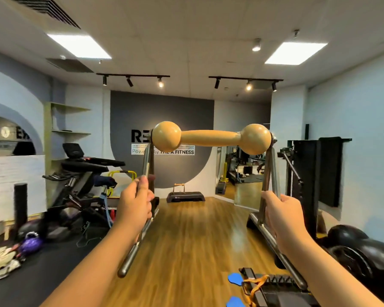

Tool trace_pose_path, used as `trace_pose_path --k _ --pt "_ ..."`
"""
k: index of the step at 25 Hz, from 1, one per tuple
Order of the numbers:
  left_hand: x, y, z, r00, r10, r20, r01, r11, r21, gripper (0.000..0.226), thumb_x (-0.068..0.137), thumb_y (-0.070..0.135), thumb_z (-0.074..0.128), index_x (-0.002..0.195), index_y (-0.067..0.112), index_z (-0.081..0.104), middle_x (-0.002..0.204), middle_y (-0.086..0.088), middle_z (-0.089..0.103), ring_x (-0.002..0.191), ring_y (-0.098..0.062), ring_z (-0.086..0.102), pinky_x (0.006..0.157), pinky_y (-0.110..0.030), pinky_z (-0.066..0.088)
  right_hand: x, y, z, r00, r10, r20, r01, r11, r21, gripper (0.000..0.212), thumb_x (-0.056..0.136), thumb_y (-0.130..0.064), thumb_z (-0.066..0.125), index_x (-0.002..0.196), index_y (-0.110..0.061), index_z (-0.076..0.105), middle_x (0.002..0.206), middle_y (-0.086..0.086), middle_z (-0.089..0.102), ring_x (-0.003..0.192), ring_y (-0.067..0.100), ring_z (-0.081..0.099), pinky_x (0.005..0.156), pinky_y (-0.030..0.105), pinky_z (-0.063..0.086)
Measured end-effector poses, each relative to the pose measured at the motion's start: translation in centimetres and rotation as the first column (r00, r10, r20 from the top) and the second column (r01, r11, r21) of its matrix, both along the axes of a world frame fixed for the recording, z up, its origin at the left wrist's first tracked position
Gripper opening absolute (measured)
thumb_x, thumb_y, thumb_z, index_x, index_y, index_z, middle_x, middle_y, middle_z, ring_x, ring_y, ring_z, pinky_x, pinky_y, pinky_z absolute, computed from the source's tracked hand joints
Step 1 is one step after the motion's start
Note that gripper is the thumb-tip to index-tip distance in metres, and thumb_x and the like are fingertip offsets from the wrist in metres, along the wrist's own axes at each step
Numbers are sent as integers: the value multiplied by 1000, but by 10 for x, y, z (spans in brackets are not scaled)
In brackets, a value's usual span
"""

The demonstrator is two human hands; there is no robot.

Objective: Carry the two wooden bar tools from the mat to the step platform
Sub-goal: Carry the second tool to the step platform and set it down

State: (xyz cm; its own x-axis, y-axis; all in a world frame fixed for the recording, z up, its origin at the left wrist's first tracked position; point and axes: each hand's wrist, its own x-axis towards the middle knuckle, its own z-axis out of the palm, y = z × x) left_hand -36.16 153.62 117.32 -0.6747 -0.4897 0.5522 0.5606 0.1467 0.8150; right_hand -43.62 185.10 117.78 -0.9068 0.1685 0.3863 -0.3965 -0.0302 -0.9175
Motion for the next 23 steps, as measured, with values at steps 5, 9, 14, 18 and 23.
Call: trace_pose_path --k 5,9,14,18,23 --pt "-115 -59 -8 999 50 -3 -50 998 -30 33 105 51 41 104 35 71 58 11 38 42 -6 26 39 -22 25 -141 -72 -11 1000 24 14 -24 1000 1 32 96 -29 63 71 -9 59 60 7 44 56 22 42 51 34 36" --pt "-201 -103 -10 996 89 12 -89 996 -27 36 98 60 44 104 37 71 59 10 37 42 -6 26 39 -22 25 -238 -122 -14 999 5 36 -5 1000 -2 36 95 -31 63 65 -14 51 56 2 41 56 21 39 53 34 34" --pt "-320 -164 -22 994 108 28 -108 994 -15 33 107 48 41 104 35 70 59 10 38 43 -8 26 39 -22 27 -355 -186 -20 998 -13 54 12 1000 8 36 95 -32 64 65 -13 60 53 -2 51 54 18 48 49 29 40" --pt "-422 -217 -25 997 63 41 -62 998 -25 33 108 47 41 106 32 70 60 9 41 43 -6 29 37 -23 28 -448 -235 -26 999 -11 45 11 1000 -9 34 94 -29 63 64 -16 56 57 1 46 55 20 43 53 36 36" --pt "-558 -277 -8 999 29 46 -28 999 -19 32 109 42 40 112 27 68 61 7 40 44 -7 28 38 -24 25 -570 -291 -11 997 -37 68 38 999 -5 36 95 -31 63 63 -19 52 45 -10 41 44 12 39 45 28 34"
